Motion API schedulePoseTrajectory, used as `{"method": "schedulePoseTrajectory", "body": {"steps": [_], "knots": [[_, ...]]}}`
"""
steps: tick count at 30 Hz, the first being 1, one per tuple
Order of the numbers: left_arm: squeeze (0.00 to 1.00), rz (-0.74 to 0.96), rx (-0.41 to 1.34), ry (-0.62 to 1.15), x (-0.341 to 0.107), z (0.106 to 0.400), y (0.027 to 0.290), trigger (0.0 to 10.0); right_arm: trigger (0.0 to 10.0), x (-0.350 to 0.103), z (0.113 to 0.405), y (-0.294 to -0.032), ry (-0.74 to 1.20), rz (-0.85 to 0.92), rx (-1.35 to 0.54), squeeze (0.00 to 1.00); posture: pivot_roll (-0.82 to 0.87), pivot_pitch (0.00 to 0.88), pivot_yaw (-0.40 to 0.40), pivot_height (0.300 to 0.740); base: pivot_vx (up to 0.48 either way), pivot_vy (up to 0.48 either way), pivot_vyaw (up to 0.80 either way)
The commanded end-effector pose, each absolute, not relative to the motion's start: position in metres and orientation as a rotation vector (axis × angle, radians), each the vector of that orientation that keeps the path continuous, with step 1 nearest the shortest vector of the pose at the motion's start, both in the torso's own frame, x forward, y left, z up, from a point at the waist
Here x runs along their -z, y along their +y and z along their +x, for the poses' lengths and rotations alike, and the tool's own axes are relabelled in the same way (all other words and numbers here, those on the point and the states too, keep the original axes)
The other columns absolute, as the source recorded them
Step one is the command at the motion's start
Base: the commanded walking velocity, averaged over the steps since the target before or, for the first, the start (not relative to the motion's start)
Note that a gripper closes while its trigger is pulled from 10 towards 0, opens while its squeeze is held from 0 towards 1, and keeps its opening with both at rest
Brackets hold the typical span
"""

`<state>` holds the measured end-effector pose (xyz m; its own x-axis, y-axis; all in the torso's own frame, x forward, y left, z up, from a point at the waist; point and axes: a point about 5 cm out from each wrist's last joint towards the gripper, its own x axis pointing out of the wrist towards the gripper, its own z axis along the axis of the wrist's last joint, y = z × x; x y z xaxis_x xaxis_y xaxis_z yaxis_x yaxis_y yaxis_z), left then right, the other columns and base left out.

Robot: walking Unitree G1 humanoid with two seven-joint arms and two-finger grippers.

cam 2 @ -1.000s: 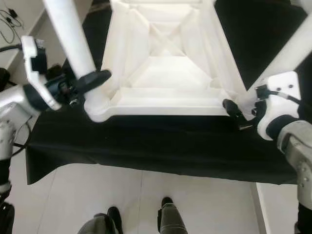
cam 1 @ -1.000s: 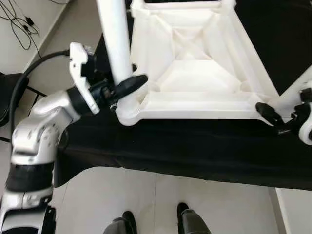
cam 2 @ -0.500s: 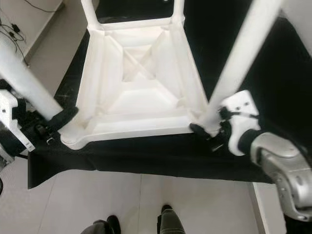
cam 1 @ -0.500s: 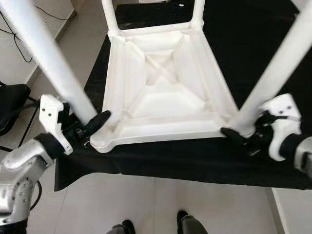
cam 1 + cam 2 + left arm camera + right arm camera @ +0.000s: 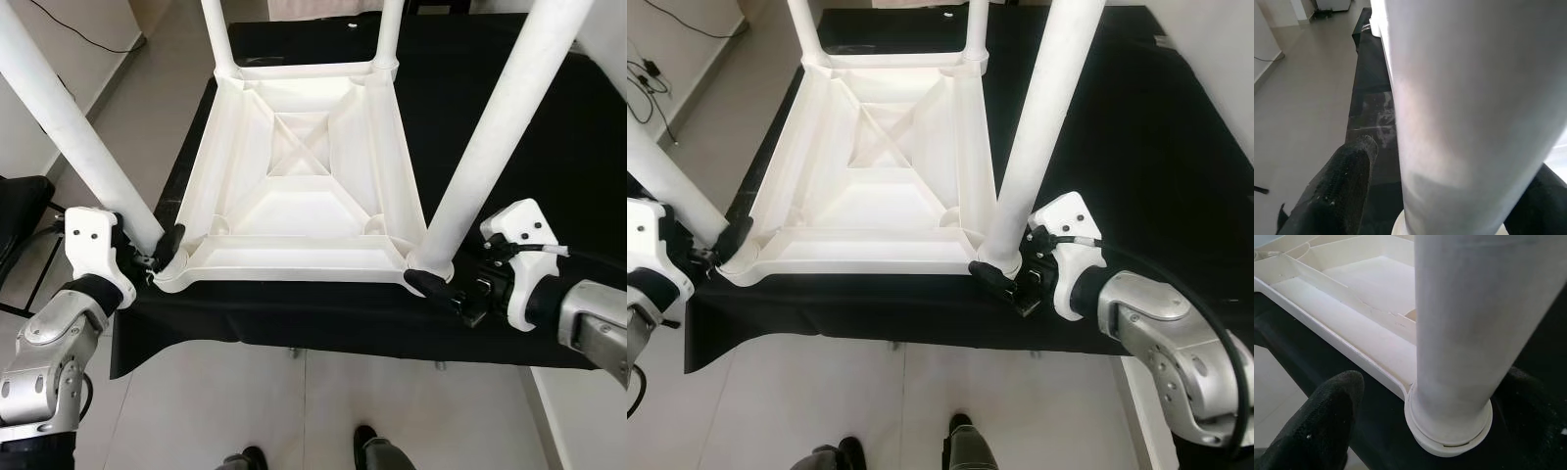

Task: Building children table

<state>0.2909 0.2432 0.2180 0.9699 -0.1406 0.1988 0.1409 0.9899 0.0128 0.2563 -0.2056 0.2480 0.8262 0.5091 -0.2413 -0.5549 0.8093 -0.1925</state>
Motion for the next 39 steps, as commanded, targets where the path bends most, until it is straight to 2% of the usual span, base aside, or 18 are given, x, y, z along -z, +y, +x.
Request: {"method": "schedulePoseTrajectory", "body": {"steps": [1,5,8,14,20,23,27,28,29,31,39], "knots": [[0.00,-0.018,0.139,-0.196,-0.215,0.287,0.245,10.0,10.0,-0.246,0.252,-0.199,0.177,-0.260,-0.606,0.00,-0.16,0.263,0.026,0.740,0.000,0.000,0.00],[0.00,-0.070,0.227,-0.205,-0.208,0.284,0.222,10.0,10.0,-0.243,0.249,-0.199,0.187,-0.244,-0.614,0.00,-0.16,0.256,0.027,0.740,0.000,0.000,0.00],[0.00,-0.090,0.230,-0.204,-0.200,0.285,0.208,10.0,10.0,-0.240,0.247,-0.197,0.172,-0.220,-0.596,0.00,-0.16,0.241,0.026,0.740,0.000,0.000,0.00],[0.00,-0.112,0.217,-0.216,-0.196,0.286,0.201,10.0,10.0,-0.241,0.248,-0.194,0.105,-0.154,-0.545,0.00,-0.16,0.221,0.024,0.740,0.000,0.000,0.00],[0.00,-0.124,0.229,-0.227,-0.193,0.289,0.194,10.0,10.0,-0.238,0.237,-0.190,0.062,-0.129,-0.569,0.00,-0.16,0.192,0.026,0.740,0.000,0.000,0.00],[0.00,-0.132,0.230,-0.239,-0.193,0.291,0.193,10.0,10.0,-0.240,0.215,-0.184,0.031,-0.088,-0.650,0.00,-0.17,0.175,0.037,0.740,0.000,0.000,0.00],[0.00,-0.126,0.223,-0.240,-0.190,0.293,0.193,10.0,10.0,-0.242,0.209,-0.181,0.003,-0.069,-0.641,0.00,-0.19,0.159,0.051,0.740,0.000,0.000,0.00],[0.00,-0.132,0.223,-0.239,-0.187,0.296,0.191,10.0,10.0,-0.251,0.211,-0.183,-0.049,-0.075,-0.533,0.00,-0.21,0.142,0.067,0.740,0.000,0.000,0.00],[0.00,-0.132,0.223,-0.239,-0.187,0.296,0.191,10.0,10.0,-0.251,0.211,-0.183,-0.049,-0.075,-0.533,0.00,-0.21,0.142,0.067,0.740,0.000,0.000,0.00],[0.00,-0.139,0.229,-0.243,-0.185,0.300,0.188,10.0,10.0,-0.260,0.214,-0.187,-0.100,-0.066,-0.408,0.00,-0.23,0.132,0.078,0.740,0.000,0.000,0.00],[0.00,-0.147,0.247,-0.257,-0.186,0.305,0.183,10.0,10.0,-0.272,0.216,-0.185,-0.146,-0.079,-0.287,0.00,-0.24,0.123,0.087,0.740,0.000,0.000,0.00]]}}
